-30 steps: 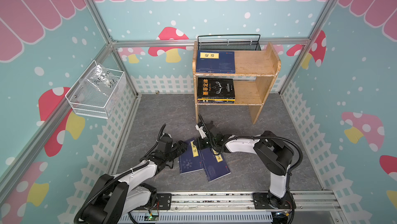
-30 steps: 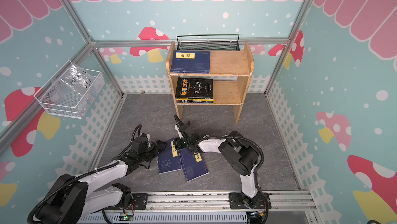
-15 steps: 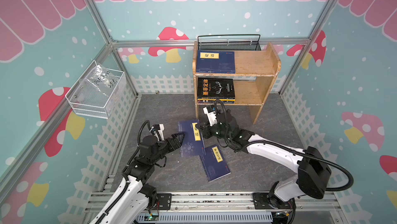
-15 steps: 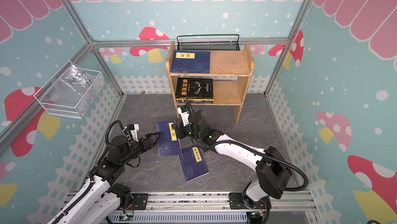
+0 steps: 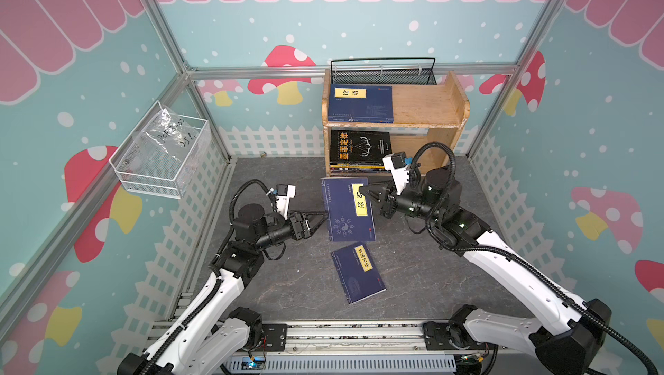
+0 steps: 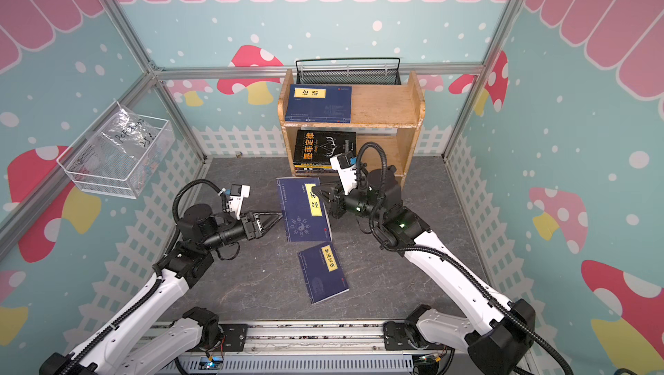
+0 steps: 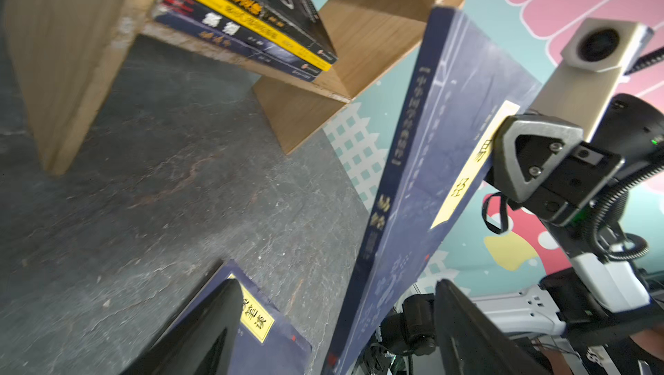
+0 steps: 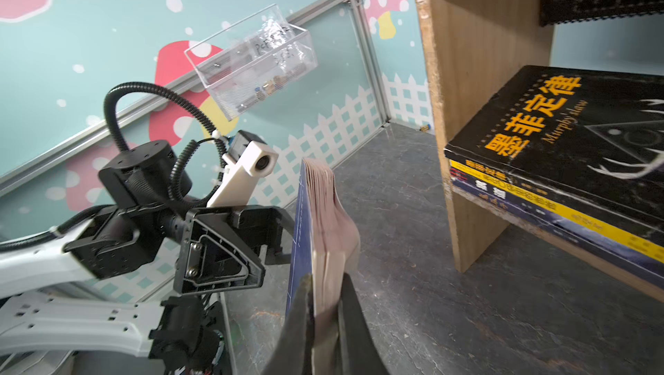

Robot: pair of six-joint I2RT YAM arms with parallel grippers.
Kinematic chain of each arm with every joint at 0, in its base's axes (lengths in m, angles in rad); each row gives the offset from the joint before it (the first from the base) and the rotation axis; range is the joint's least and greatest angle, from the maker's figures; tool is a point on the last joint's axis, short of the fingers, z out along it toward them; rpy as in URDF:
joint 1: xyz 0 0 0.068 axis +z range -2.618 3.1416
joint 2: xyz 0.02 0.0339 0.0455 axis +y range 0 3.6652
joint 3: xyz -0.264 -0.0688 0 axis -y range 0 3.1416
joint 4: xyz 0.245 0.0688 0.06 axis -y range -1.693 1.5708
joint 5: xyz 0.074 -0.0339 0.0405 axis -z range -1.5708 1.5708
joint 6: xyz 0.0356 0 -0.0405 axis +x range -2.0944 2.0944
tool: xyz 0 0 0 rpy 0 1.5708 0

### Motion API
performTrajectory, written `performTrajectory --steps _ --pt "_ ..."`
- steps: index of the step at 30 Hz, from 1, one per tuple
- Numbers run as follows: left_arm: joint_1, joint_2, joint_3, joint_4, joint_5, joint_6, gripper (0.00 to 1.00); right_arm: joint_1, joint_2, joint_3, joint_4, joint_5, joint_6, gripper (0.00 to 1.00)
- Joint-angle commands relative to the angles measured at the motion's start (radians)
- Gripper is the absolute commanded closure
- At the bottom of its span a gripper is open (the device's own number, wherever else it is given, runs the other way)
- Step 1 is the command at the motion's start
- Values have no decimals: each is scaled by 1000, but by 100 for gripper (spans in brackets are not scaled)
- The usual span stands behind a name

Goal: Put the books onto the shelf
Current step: 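Grasp the upper navy book's edges with both grippers and slide it off the other, then lift the navy book upright with the left gripper while the right releases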

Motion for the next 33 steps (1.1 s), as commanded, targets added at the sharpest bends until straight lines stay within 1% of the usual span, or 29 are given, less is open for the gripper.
performTrajectory --steps 1,3,4,6,9,11,12,16,20,23,24,25,26,28,29,31,33 --pt "-22 16 69 62 88 45 15 -17 9 60 -25 -157 -30 100" --pt "-43 37 102 51 97 61 15 -26 22 82 -34 -188 -30 100" --pt "-52 49 119 44 101 74 18 -33 27 89 -33 -205 -30 100" --pt "-68 65 139 36 101 88 25 -41 37 100 -32 -232 -30 100" --pt "-81 79 157 47 107 89 42 -56 57 118 -29 -283 -27 100" --pt "-85 81 166 59 103 83 49 -65 68 127 -26 -303 -26 100" --pt "-87 82 172 57 94 82 56 -69 72 132 -25 -304 -32 100" --pt "-87 85 189 41 78 90 77 -82 89 157 -21 -301 -47 100" --pt "-87 76 205 31 44 86 89 -88 105 179 -20 -260 -53 100" --pt "-87 75 241 18 -13 77 95 -89 104 185 -22 -191 -63 99" --pt "-87 76 262 8 -49 67 99 -89 96 184 -27 -161 -68 92" --pt "-88 74 282 -12 -103 59 100 -90 85 180 -32 -116 -69 83" --pt "-87 74 299 -30 -136 58 100 -90 72 176 -35 -80 -70 76" --pt "-88 83 350 -66 -201 51 100 -89 29 153 -37 22 -65 52" --pt "-87 87 370 -68 -224 43 100 -89 8 140 -36 68 -59 43" --pt "-86 104 418 -56 -285 8 100 -89 -57 97 -31 214 -26 32" --pt "-78 127 472 -44 -334 -29 100 -89 -118 50 -19 316 2 24"
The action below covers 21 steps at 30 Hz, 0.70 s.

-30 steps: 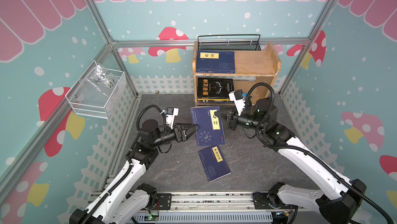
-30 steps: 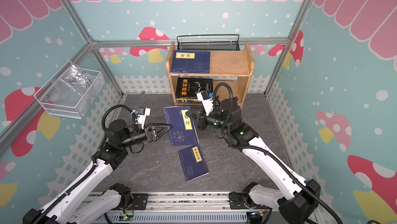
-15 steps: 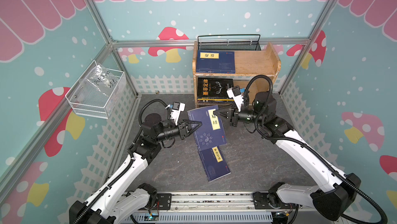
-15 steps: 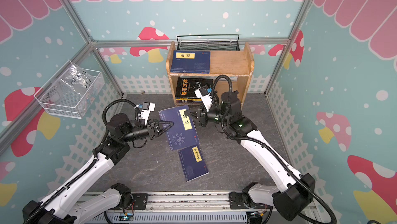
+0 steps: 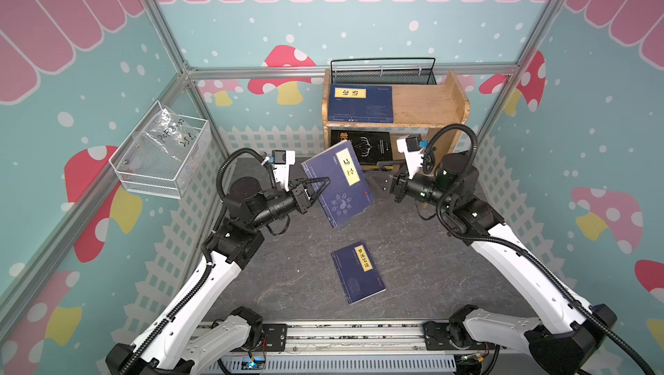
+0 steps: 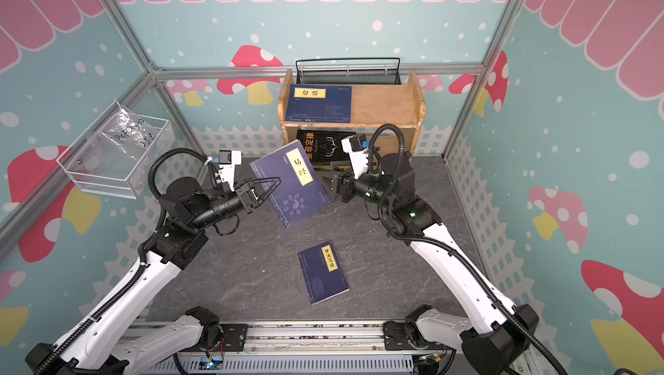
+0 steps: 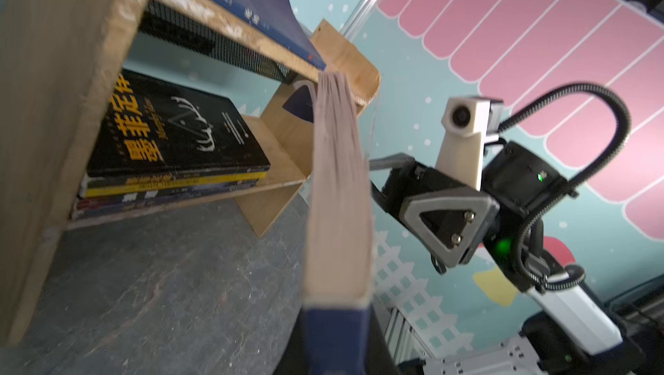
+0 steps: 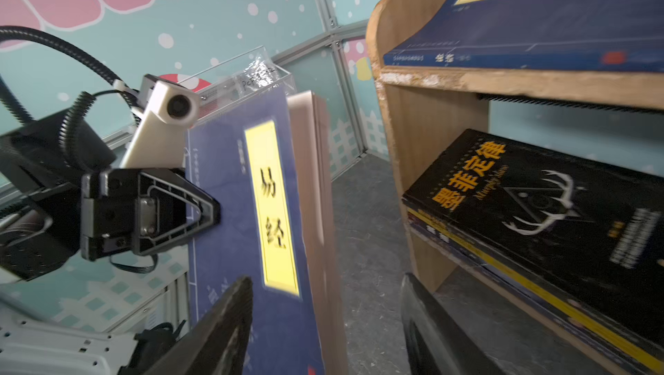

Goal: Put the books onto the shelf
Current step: 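Lift the navy book upright with the left gripper while the right releases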

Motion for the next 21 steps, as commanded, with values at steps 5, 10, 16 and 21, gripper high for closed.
performTrajectory --steps 5,10,16,21 --pt "22 105 207 110 -233 -157 100 -1 -213 -171 151 226 119 18" --pt "28 228 351 224 -245 -290 100 -1 -193 -249 334 102 241 17" --pt "26 319 363 410 -255 -500 100 0 -60 -253 569 -10 405 4" --pt "11 334 346 463 -273 -540 100 0 49 -215 731 -40 516 5"
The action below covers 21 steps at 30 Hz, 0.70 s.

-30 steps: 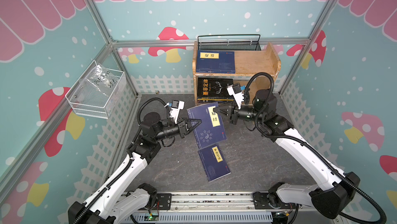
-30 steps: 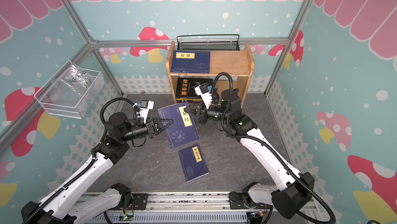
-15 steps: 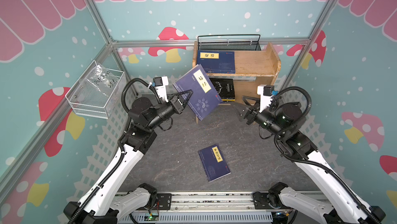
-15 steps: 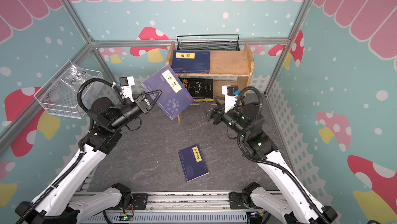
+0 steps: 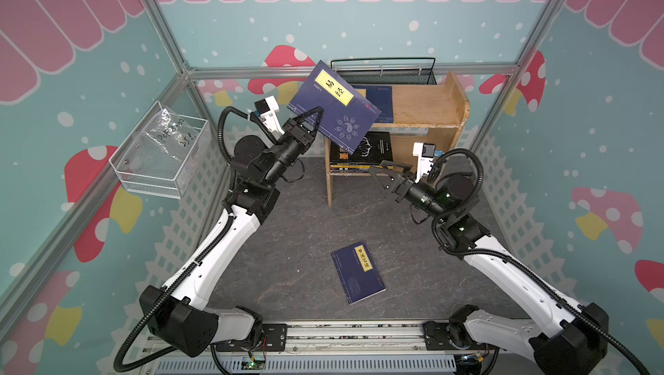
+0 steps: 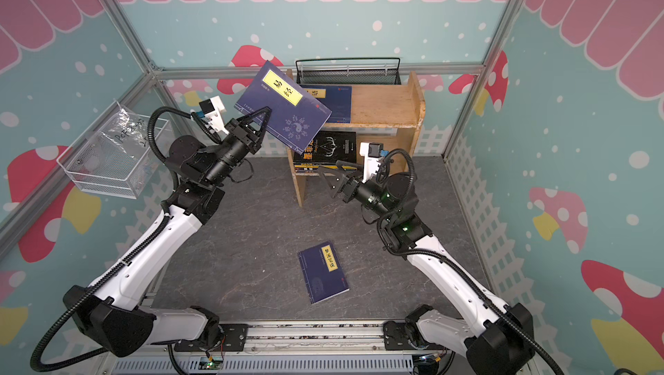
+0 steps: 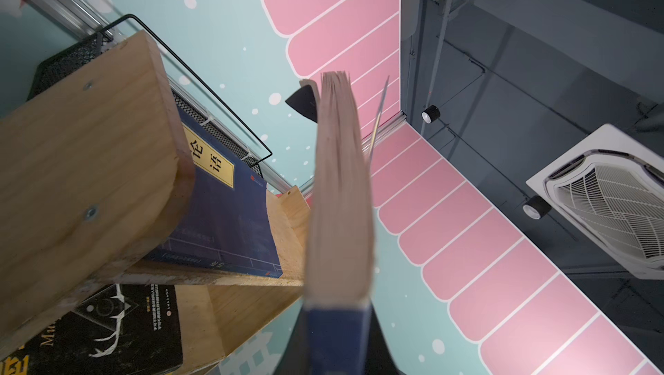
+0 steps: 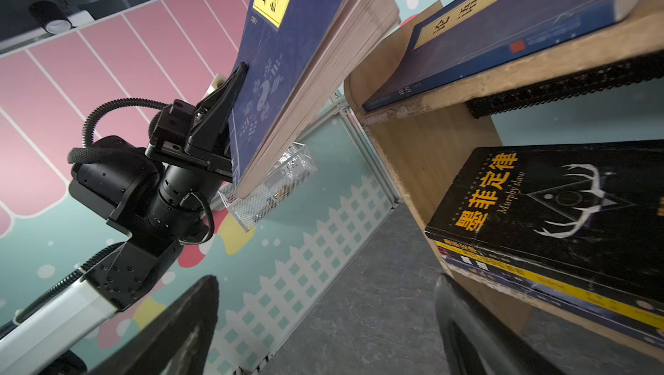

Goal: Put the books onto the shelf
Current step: 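Lift the navy book upright with the left gripper while the right releases, then carry the navy book above the shelf with the left gripper while the right steadies it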

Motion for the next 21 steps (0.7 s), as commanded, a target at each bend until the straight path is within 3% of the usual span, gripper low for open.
performTrajectory --steps 1,10,21 --pt "-18 -17 5 116 -34 -68 100 0 45 50 201 -54 127 5" --pt "-95 -38 -13 94 -70 51 100 0 177 103 421 -64 327 5" --pt "-110 -51 -20 97 -95 90 100 0 222 54 669 -89 455 22"
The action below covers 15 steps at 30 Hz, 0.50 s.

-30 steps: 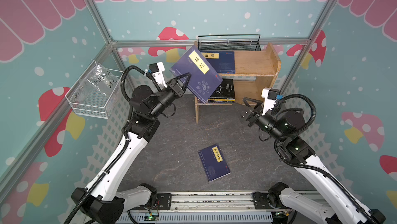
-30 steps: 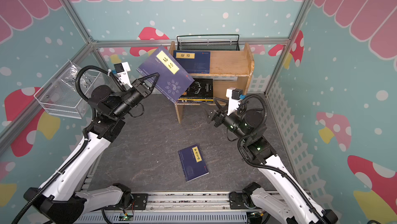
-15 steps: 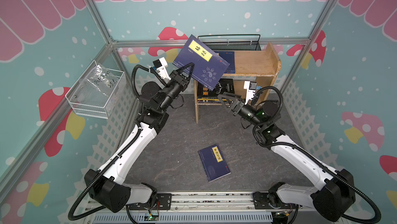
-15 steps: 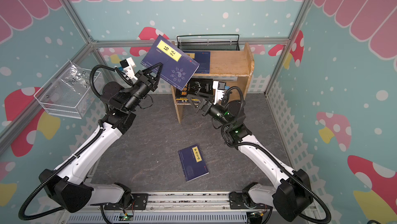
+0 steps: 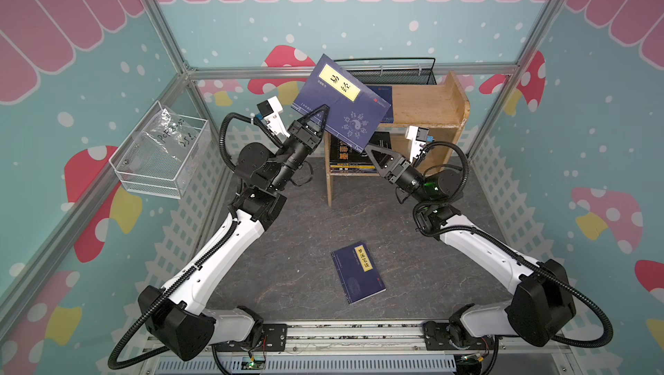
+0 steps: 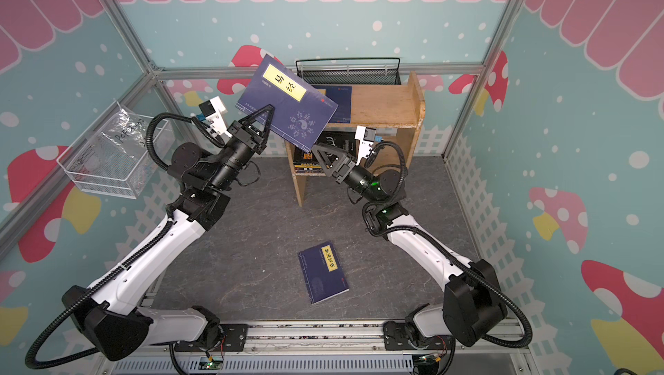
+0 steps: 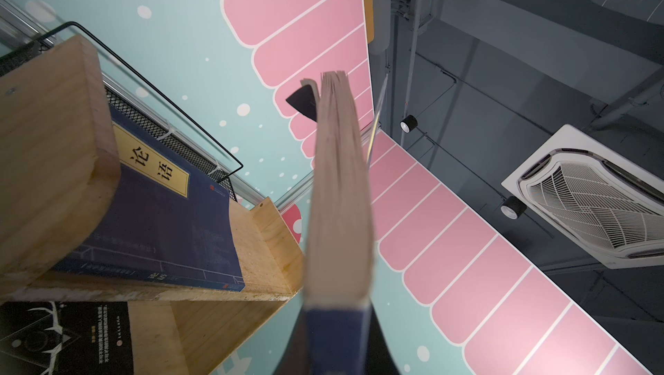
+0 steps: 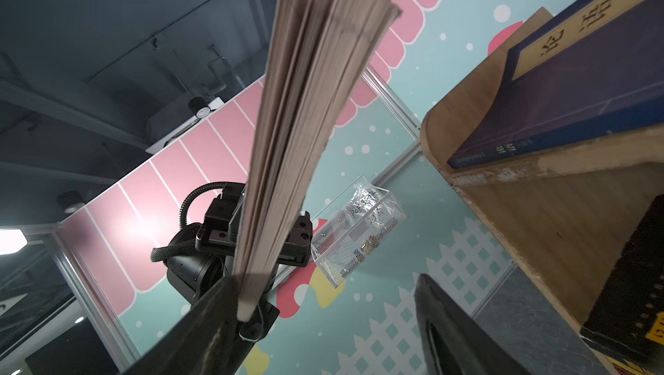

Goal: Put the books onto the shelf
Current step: 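Carry the navy book above the shelf with the left gripper while the right steadies it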

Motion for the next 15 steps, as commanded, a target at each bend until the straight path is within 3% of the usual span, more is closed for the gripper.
performTrajectory --steps 1,7,15 --pt "-11 -29 0 12 0 33 100 1 -14 -21 153 -5 56 21" --pt "-16 -12 13 9 43 5 100 2 -12 19 109 -24 22 20" --pt "-33 -5 19 7 58 9 100 4 31 53 90 -27 52 38"
